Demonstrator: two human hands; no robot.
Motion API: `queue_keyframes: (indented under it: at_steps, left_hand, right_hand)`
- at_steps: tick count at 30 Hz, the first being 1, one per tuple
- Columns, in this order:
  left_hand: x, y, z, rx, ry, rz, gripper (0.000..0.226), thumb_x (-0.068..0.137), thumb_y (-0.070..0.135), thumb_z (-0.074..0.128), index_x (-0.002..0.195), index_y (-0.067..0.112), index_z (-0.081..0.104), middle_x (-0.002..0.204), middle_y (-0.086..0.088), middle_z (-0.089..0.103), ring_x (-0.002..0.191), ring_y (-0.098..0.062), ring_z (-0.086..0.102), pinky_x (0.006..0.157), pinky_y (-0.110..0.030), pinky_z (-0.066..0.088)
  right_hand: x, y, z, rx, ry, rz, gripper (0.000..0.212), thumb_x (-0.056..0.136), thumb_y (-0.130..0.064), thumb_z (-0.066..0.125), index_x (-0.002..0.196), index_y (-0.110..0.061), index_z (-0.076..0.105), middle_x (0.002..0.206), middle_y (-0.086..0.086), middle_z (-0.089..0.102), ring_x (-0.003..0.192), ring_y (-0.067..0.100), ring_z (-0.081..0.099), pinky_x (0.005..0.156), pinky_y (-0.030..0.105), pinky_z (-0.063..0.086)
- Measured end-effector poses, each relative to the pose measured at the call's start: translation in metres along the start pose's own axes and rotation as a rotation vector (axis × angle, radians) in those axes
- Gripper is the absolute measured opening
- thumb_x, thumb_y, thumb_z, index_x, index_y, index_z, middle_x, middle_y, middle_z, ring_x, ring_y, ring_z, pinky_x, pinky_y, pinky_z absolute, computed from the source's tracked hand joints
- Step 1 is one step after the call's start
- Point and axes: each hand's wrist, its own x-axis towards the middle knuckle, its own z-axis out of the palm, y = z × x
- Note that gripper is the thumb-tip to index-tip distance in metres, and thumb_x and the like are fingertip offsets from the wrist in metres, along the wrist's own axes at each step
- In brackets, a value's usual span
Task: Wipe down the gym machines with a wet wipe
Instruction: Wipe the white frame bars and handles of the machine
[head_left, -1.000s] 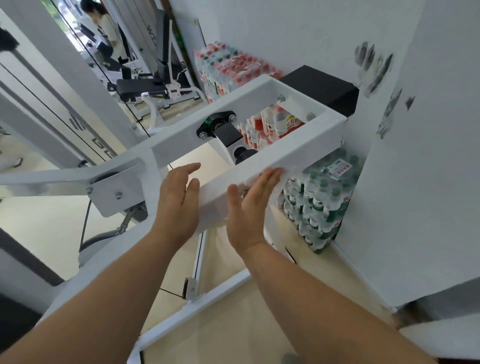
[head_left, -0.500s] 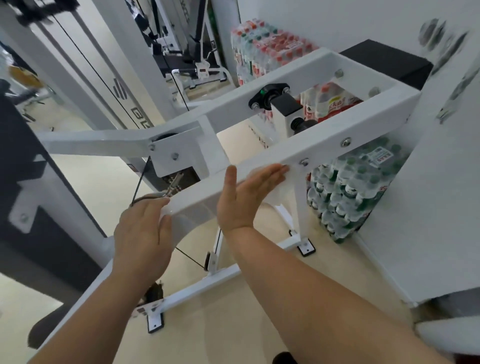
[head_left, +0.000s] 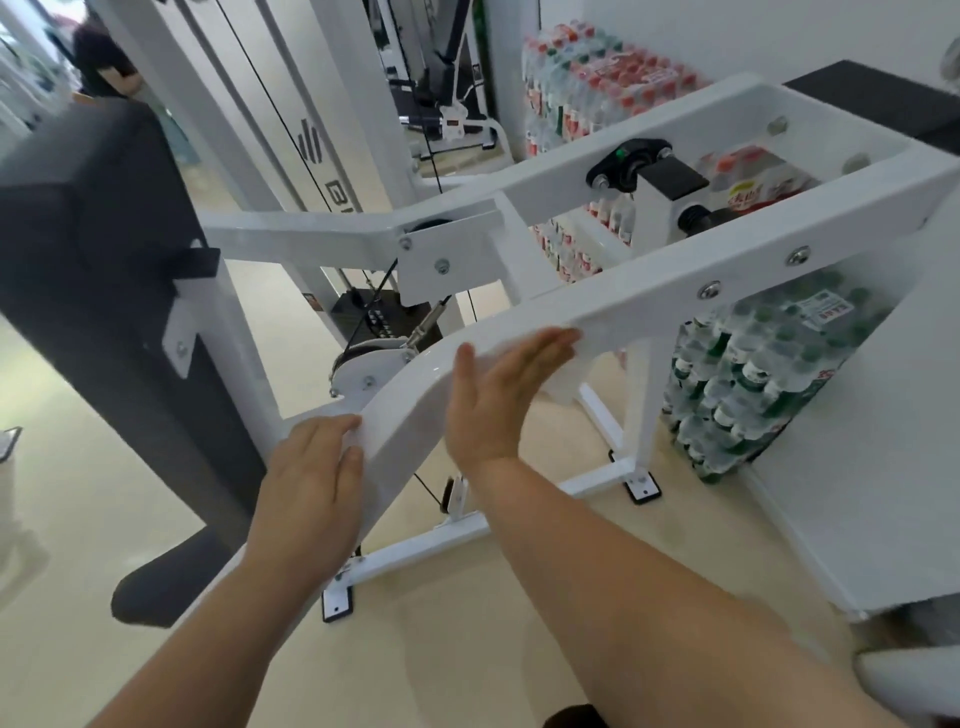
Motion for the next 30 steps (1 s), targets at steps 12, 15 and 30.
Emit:
queue_keyframes:
  at_steps: [12, 15, 30]
  left_hand:
    - [-0.002, -0.012, 0.008, -0.062, 0.068, -0.104, 0.046, 0.097, 0.036, 0.028, 0.131, 0.02, 0.054, 0.129, -0.002, 0.058, 0.117, -0.026, 0.052, 0.097, -0.049, 0.047]
    - [-0.003, -0.009, 0.008, -0.083, 0.095, -0.121, 0.046, 0.097, 0.034, 0.031, 0.132, 0.018, 0.055, 0.13, -0.003, 0.058, 0.118, -0.025, 0.051, 0.099, -0.046, 0.045]
    - [-0.054, -0.007, -0.012, 0.116, 0.325, -0.31, 0.038, 0.095, 0.033, 0.04, 0.111, 0.011, 0.066, 0.111, -0.009, 0.066, 0.097, -0.034, 0.058, 0.082, -0.047, 0.048]
  right_hand:
    - [0.06, 0.017, -0.08, -0.875, -0.151, -0.573, 0.086, 0.101, -0.063, -0.002, 0.151, -0.009, 0.044, 0.159, 0.01, 0.041, 0.152, 0.03, 0.023, 0.126, 0.045, -0.006]
    - [0.042, 0.007, -0.065, -0.911, -0.23, -0.579, 0.089, 0.099, -0.068, 0.004, 0.153, -0.006, 0.04, 0.161, 0.012, 0.036, 0.152, 0.031, 0.023, 0.126, 0.047, -0.001]
    - [0.039, 0.002, -0.052, -0.94, -0.484, -0.815, 0.091, 0.097, -0.072, 0.01, 0.151, -0.007, 0.043, 0.157, 0.013, 0.043, 0.149, 0.032, 0.032, 0.121, 0.045, 0.013]
